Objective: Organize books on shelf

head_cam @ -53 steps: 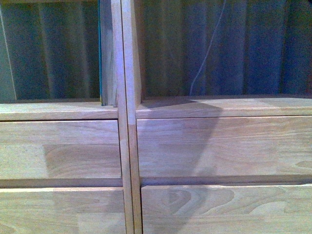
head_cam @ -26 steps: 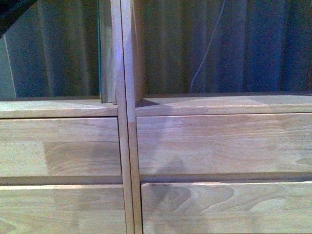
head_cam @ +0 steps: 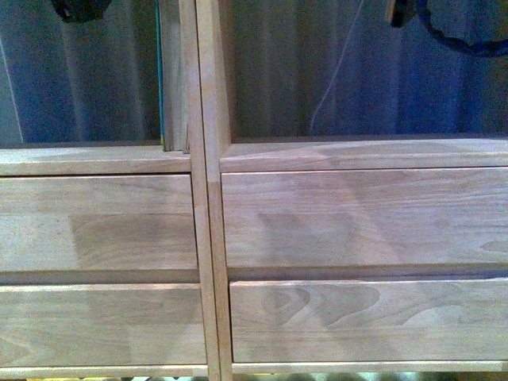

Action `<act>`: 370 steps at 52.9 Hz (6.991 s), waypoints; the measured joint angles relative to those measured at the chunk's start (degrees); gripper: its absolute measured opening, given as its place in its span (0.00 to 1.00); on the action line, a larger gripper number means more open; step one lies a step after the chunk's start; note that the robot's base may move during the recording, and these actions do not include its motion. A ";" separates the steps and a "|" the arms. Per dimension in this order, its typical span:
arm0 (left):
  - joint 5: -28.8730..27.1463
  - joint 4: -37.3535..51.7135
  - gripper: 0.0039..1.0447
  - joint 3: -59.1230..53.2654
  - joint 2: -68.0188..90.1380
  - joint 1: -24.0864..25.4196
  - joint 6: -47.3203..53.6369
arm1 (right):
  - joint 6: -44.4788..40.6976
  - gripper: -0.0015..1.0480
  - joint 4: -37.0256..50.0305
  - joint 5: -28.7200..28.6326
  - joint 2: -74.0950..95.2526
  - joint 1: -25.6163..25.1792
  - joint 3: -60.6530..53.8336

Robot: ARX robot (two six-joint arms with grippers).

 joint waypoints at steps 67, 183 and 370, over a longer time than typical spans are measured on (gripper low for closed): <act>-3.17 16.76 0.06 -4.55 -0.02 -1.11 -12.81 | -0.20 0.28 1.25 1.97 -2.32 13.51 -5.03; -42.56 -33.53 0.06 43.89 35.85 4.87 78.71 | -31.47 0.93 -21.11 -22.05 -61.20 -39.82 -36.04; -49.68 -63.28 0.66 -66.36 -89.00 8.22 66.93 | -61.86 0.59 -68.15 19.82 -88.02 -18.23 -58.80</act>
